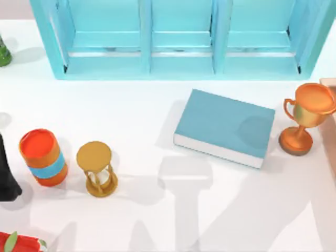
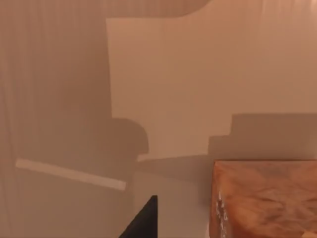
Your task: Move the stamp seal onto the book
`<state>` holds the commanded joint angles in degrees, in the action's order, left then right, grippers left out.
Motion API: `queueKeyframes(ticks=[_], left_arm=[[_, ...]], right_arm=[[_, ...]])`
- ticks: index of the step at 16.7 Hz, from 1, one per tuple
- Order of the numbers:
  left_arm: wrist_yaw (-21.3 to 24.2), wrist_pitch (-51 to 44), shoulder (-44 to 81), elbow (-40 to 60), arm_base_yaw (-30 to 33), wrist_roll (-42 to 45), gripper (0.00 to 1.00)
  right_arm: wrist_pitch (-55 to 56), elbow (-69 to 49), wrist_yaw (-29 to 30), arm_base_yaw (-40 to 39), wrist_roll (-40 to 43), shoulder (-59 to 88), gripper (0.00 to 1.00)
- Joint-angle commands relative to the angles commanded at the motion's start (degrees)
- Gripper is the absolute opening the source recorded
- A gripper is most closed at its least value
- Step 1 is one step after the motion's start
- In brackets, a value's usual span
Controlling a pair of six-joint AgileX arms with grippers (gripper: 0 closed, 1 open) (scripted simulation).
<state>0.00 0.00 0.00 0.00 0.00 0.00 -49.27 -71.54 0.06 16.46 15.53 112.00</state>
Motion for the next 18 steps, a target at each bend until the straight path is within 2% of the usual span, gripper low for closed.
queueKeyframes(ticks=[7,18], left_arm=[[0.0,0.0,0.0,0.0,0.0,0.0,1.0],[0.0,0.0,0.0,0.0,0.0,0.0,1.0]], right_arm=[[0.0,0.0,0.0,0.0,0.0,0.0,0.02],[-0.8,-0.8,0.1,-0.5,-0.7,-0.7,0.0]])
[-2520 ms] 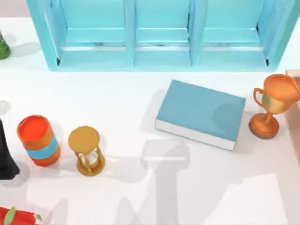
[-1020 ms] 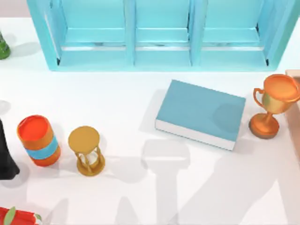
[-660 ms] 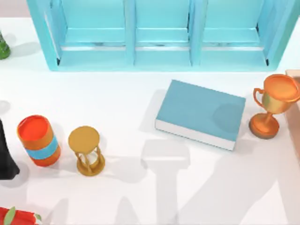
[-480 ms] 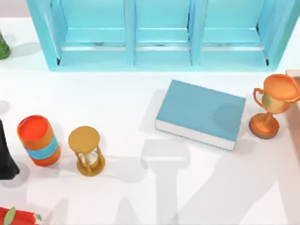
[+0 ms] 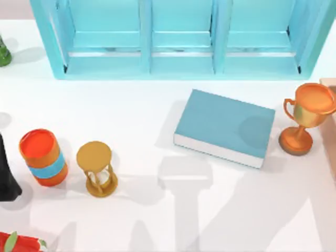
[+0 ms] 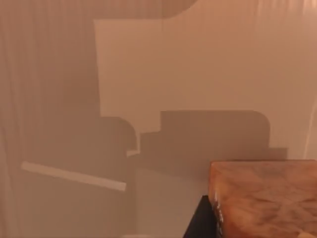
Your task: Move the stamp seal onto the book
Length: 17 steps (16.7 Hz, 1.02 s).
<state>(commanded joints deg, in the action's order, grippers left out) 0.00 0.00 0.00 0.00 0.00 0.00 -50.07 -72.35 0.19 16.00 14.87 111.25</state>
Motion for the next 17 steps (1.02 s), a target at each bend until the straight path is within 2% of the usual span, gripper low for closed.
queueKeyframes(ticks=[5,11,17], left_arm=[[0.0,0.0,0.0,0.0,0.0,0.0,1.0],[0.0,0.0,0.0,0.0,0.0,0.0,1.0],[0.0,0.0,0.0,0.0,0.0,0.0,1.0]], right_arm=[[-10.7,-9.5,1.0,-5.9,-7.2,-6.9,0.0],[-26.4,-20.6,0.9,-17.2,-17.9,-10.6,0.0],[-31.7,-24.0,0.0,-24.1,-23.9,-7.1,0.0]])
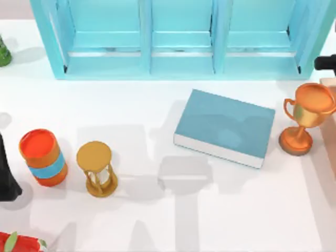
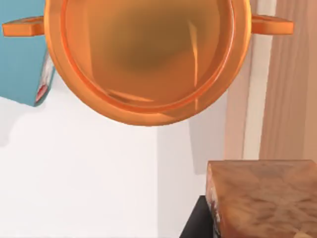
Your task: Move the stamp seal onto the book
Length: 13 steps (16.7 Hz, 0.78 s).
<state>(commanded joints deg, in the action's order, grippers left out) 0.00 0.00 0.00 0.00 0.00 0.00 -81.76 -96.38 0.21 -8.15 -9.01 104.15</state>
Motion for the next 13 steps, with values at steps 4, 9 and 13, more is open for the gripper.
queueKeyframes(ticks=[4,9,13], left_arm=[[0.0,0.0,0.0,0.0,0.0,0.0,1.0],[0.0,0.0,0.0,0.0,0.0,0.0,1.0],[0.0,0.0,0.0,0.0,0.0,0.0,1.0]], right_arm=[[0.1,0.1,-0.1,0.1,-0.1,-0.1,0.0],[3.6,-5.7,-0.3,-5.0,-2.7,3.1,0.0],[6.9,-16.0,-0.5,-13.5,-8.5,12.5,0.0]])
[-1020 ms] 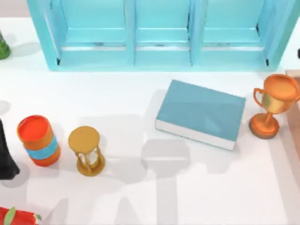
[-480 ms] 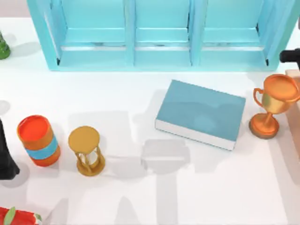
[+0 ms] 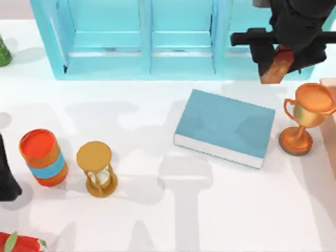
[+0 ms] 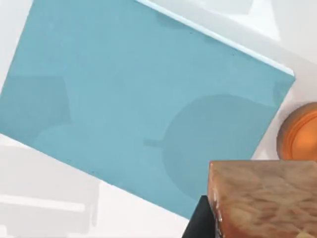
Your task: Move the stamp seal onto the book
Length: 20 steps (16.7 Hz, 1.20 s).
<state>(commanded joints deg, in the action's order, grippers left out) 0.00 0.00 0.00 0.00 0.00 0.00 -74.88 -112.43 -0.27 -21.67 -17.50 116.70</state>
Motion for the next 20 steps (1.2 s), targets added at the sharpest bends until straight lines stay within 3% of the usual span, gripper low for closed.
queueKeyframes(ticks=[4,8,20], left_arm=[[0.0,0.0,0.0,0.0,0.0,0.0,1.0],[0.0,0.0,0.0,0.0,0.0,0.0,1.0],[0.0,0.0,0.0,0.0,0.0,0.0,1.0]], right_arm=[[-0.5,-8.0,0.2,-5.6,-7.1,12.1,0.0],[-2.8,-10.6,0.7,-6.0,-11.6,18.4,0.0],[-4.1,-12.0,0.8,-6.0,-11.7,18.6,0.0]])
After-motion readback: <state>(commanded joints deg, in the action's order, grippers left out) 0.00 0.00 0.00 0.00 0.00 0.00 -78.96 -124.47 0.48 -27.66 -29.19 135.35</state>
